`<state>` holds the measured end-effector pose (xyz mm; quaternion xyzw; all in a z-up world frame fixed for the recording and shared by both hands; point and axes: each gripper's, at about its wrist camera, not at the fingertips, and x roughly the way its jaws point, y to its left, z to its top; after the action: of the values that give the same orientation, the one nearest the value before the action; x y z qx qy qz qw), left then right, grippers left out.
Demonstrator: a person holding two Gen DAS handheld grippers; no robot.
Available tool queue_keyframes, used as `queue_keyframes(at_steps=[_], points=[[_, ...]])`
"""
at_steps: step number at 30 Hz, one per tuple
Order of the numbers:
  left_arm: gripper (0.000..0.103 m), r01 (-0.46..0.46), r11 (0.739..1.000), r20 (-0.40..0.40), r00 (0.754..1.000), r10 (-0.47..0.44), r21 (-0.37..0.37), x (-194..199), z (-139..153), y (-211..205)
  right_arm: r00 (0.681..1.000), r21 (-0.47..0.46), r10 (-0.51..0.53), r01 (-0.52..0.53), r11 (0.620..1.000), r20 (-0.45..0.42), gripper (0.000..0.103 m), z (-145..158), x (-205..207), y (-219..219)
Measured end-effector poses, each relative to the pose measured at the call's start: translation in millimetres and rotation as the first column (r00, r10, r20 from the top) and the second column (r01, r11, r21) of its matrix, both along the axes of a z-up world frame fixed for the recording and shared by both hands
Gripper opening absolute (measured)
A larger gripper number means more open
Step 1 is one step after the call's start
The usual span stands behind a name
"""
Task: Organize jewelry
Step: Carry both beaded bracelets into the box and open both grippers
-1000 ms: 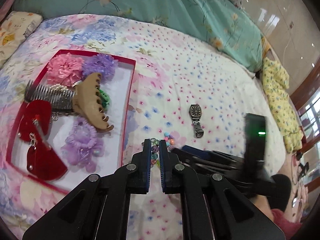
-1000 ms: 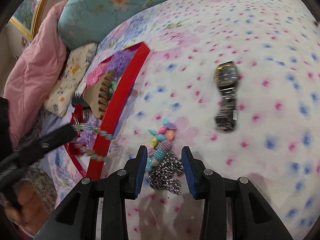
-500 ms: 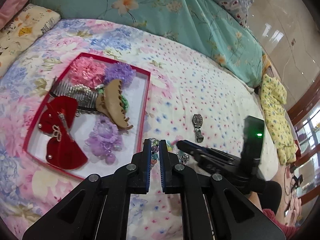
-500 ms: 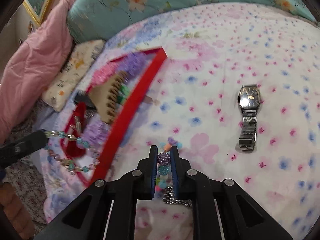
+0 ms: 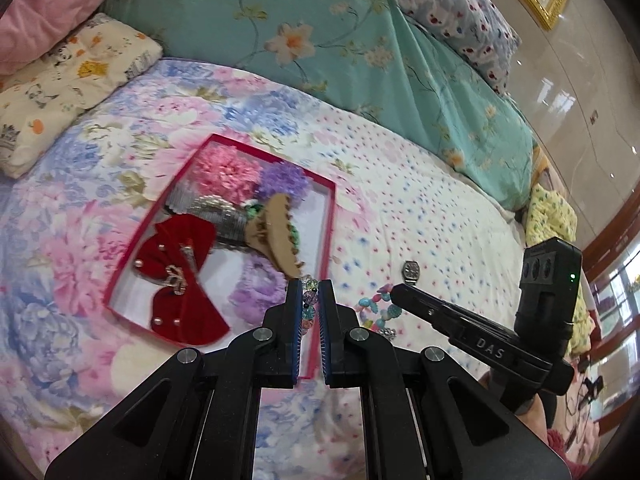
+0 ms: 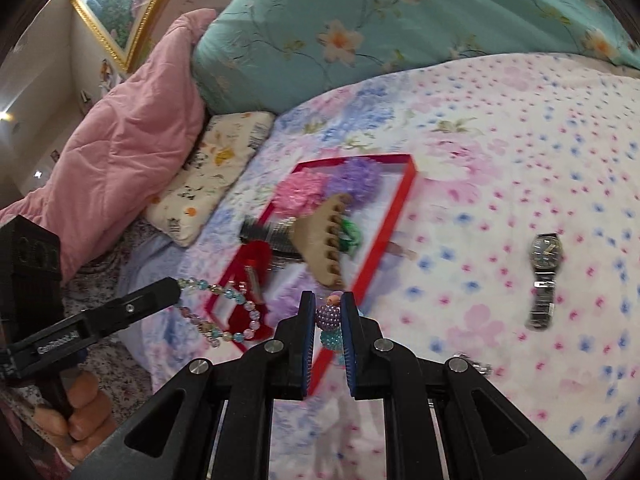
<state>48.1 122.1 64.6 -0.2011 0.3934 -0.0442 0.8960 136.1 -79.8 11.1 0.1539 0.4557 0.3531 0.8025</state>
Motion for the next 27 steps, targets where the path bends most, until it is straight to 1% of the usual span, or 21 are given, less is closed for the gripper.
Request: queue_keyframes(at_steps=[8, 13, 17, 21, 27], points=[[0.006, -0.055, 0.998, 0.0, 0.999, 0.055, -0.011, -9.0, -3.9, 28.2, 0.998, 0.019, 0.059, -0.059, 0.998, -0.008, 0.012, 3.6, -6.3, 27.7], [0.006, -0.06, 0.998, -0.012, 0.998, 0.06, -0.014, -10.5, -11.9, 34.2, 0.996, 0.024, 0.09, -0.09, 0.996, -0.02, 0.012, 0.9, -9.8, 44.5], [0.006, -0.057, 0.998, -0.026, 0.998, 0.056, -0.03, -7.5, -19.7, 35.4, 0.993, 0.021, 0.118, -0.117, 0.993, -0.03, 0.012, -4.0, -12.8, 58.6], [0.006, -0.061, 0.997, -0.044, 0.997, 0.06, -0.039, -0.2, -32.6, 39.4, 0.989, 0.012, 0.142, -0.142, 0.99, -0.045, 0.012, -12.6, -15.7, 73.1], [0.006, -0.064, 0.995, -0.11, 0.992, 0.056, -0.071, 16.1, -63.5, 49.6, 0.984, -0.012, 0.155, -0.156, 0.988, -0.09, 0.012, -35.6, -13.2, 84.1]])
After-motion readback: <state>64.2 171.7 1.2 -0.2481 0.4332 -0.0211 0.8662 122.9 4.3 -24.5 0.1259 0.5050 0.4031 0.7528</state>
